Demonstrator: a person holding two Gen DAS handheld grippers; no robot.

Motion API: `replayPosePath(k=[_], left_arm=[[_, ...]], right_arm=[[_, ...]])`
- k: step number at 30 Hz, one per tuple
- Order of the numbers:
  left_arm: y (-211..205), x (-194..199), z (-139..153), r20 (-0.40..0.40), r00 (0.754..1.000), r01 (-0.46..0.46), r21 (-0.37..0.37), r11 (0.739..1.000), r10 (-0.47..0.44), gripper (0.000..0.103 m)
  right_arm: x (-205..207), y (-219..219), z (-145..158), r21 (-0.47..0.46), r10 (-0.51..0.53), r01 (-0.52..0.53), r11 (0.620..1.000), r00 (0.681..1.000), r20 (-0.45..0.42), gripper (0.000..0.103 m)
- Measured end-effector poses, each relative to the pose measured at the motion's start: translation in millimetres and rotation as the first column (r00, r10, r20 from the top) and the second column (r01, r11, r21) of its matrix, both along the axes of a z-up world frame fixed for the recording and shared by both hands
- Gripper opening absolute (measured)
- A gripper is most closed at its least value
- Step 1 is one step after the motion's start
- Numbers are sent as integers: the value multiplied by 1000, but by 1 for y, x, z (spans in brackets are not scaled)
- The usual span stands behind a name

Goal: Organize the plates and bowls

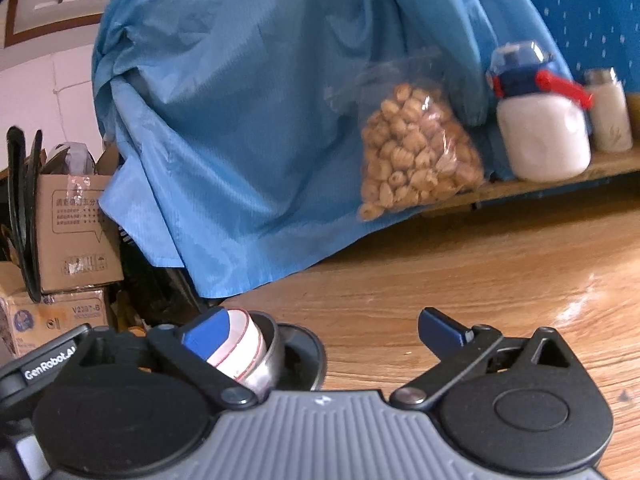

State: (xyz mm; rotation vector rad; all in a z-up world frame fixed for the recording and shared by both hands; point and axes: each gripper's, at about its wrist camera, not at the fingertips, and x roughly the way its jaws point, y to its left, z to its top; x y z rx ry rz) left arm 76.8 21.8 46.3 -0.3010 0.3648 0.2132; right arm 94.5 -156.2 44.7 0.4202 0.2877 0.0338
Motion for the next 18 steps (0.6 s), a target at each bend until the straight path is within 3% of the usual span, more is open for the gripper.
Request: replayPosePath(k=[4,9,18], left_arm=[[-4,-13,-1,-4,999,32,59,998,-32,102],[-15,-31,-2,-11,997,72,189,979,-71,102],[-19,-53,-17,-42,991,136,188,973,-130,102]], right_arm=[[-15,1,-2,-48,17,-15,999,999,44,103],[-28,-4,-9,-33,53,-52,998,998,29,103],[-58,-6,-13,-123,35,-31,992,999,29,103]])
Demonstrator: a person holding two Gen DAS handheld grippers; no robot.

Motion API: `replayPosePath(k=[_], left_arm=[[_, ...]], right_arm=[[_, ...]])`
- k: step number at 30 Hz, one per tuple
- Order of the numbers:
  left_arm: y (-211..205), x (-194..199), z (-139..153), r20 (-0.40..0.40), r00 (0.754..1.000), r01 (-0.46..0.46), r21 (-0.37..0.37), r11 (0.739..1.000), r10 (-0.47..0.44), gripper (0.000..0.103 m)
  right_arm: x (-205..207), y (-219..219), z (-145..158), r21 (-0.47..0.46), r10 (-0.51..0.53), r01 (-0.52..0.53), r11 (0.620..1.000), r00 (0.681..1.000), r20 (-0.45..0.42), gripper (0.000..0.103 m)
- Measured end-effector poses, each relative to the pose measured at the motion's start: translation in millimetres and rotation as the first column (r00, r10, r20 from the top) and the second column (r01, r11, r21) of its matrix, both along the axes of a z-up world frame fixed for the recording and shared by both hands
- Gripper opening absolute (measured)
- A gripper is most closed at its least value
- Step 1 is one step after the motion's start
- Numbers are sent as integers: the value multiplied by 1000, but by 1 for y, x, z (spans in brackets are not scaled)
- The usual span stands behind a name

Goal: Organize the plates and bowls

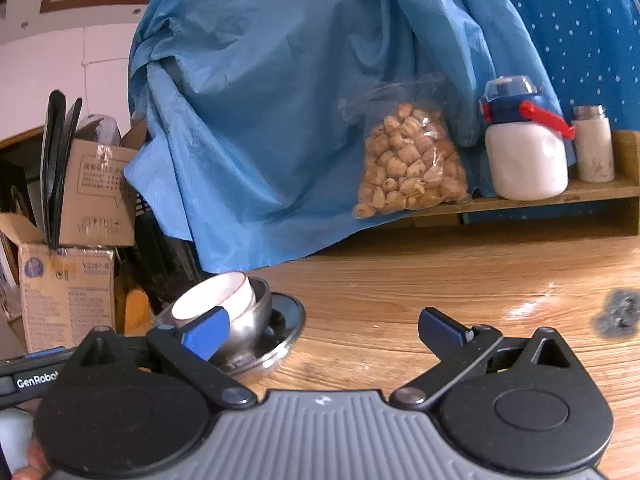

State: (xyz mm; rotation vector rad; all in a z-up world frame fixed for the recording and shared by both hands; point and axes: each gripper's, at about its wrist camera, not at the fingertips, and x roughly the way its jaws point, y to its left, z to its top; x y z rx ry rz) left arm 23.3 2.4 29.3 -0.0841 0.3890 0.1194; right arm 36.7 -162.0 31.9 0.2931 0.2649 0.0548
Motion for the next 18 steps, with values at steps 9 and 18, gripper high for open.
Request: replayPosePath(k=[9,18], left_arm=[[-3,-11,-12,-23,999,43,-4,999,-43,102],[-4,-17,-24,-55,997,61,3,998,-61,102]], right_arm=[[-22,0,-9,-43,-7,6,999,1000,-24,103],[-33,5,-22,-80,-16,11,997,998,-58,103]])
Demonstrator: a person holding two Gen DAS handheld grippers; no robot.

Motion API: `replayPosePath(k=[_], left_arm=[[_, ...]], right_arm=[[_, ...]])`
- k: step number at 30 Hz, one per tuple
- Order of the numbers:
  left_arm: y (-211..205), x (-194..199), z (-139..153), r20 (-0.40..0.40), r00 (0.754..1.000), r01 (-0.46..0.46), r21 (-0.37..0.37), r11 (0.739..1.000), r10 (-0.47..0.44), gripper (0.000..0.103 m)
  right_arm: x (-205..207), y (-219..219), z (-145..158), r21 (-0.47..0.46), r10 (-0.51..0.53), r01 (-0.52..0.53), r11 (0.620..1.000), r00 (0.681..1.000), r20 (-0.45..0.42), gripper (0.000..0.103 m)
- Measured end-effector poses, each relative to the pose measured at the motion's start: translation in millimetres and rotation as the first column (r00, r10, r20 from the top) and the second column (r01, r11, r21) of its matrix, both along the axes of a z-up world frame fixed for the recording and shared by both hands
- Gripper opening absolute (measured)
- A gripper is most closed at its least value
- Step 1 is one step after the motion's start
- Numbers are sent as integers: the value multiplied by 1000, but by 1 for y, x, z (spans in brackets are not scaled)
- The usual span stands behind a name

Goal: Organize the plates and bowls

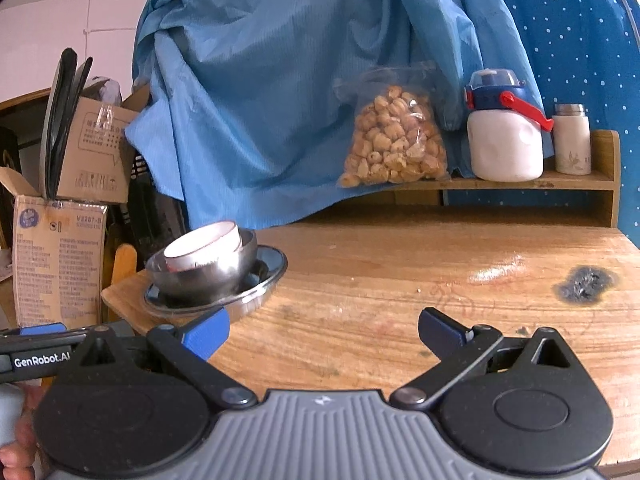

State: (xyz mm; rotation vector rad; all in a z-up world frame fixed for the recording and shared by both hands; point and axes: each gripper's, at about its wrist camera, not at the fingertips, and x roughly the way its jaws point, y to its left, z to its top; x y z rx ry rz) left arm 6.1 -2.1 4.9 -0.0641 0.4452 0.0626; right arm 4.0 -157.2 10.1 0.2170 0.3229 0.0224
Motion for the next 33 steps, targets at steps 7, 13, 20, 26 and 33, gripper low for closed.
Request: replayPosePath(k=[7,13,20,26,33], left_arm=[[-2,-1,-2,-4,1000,13,-11,1000,-13,102],[-4,-1,-2,-2,1000,18,-12,1000,-18,102],[-4,0,-3,-11,1000,16,-13,1000,-17,102],[-4,0,-3,-13,1000,13,-17,1000,-14,102],[-3,-1,-2,-10,1000,13,-19,1000,-13,102]], right_arm=[[-4,0,-3,-9,-31,31,999,999,-12,103],[-5,1,-4,-13,-28,28,1000,999,-20,103],[-4,1,-5,-20,-27,26,999,999,-28,103],[-4,1,-4,-21,-30,29,999,999,-27,103],[-4,2,-3,-26,-21,21,999,999,-27,103]])
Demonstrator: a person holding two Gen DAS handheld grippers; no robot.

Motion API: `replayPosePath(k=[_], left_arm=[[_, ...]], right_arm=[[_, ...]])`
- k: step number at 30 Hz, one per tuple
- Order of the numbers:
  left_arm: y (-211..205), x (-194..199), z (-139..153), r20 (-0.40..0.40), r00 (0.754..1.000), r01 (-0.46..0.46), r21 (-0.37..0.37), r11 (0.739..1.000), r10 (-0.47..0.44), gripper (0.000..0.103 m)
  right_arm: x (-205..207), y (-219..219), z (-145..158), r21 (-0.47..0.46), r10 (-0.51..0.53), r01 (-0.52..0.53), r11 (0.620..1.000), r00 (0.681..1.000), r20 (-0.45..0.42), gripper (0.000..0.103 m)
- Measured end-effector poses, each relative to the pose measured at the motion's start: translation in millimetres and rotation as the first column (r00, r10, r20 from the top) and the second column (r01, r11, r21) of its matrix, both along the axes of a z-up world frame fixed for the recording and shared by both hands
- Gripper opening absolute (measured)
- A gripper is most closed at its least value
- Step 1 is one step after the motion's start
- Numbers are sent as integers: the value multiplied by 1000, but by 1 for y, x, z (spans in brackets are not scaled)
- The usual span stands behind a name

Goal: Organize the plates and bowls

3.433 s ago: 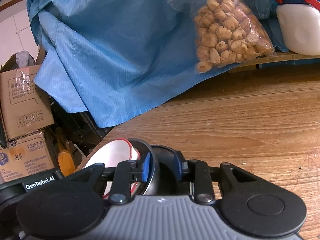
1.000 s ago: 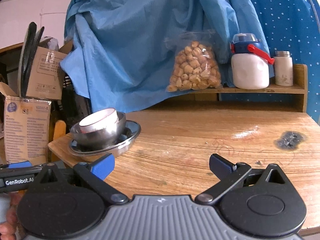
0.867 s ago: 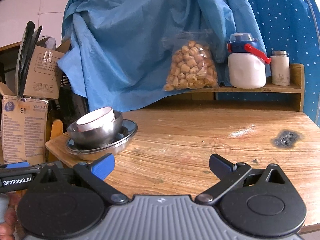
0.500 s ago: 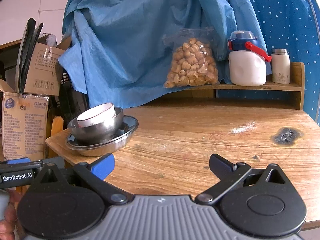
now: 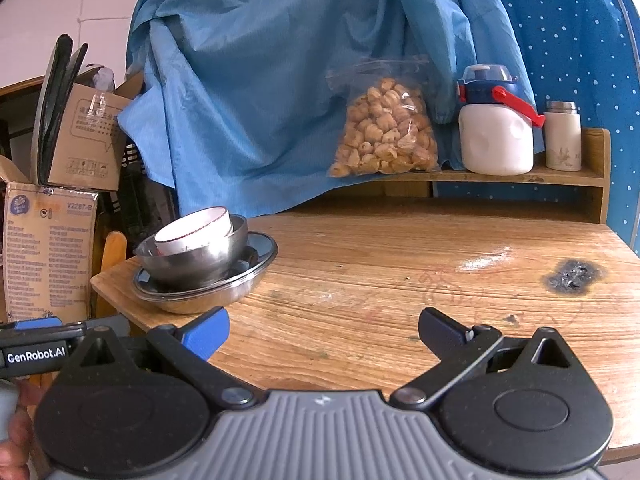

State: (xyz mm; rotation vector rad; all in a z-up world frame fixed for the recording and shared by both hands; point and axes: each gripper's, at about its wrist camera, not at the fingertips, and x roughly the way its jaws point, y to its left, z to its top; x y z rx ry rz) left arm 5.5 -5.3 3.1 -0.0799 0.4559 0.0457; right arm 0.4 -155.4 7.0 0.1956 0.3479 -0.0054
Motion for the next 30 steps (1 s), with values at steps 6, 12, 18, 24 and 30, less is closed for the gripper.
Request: replayPosePath(k=[6,12,18,24,30], left_arm=[[0,0,0,0,1000,-2,-1,1000,2,102],[0,0,0,-3,1000,-1,-7,1000,1,102],[0,0,-1,-7,1000,-4,-9,1000,4,102],[0,-1,-2,-9,1000,-5,-12,1000,5,102],[0,-1,-2,-10,1000,-6,-13,1000,6,102]], right_arm=[[0,1,1,-4,5,-5,1000,1000,3,103],[2,1,1,-3,6,-6,1000,1000,-6,103],[3,0,0,4,4,-4,1000,1000,-16,103],[3,0,0,5,6,-6,1000,1000,-20,103],[3,2,-1,2,14,-14,1000,1000,-23,103]])
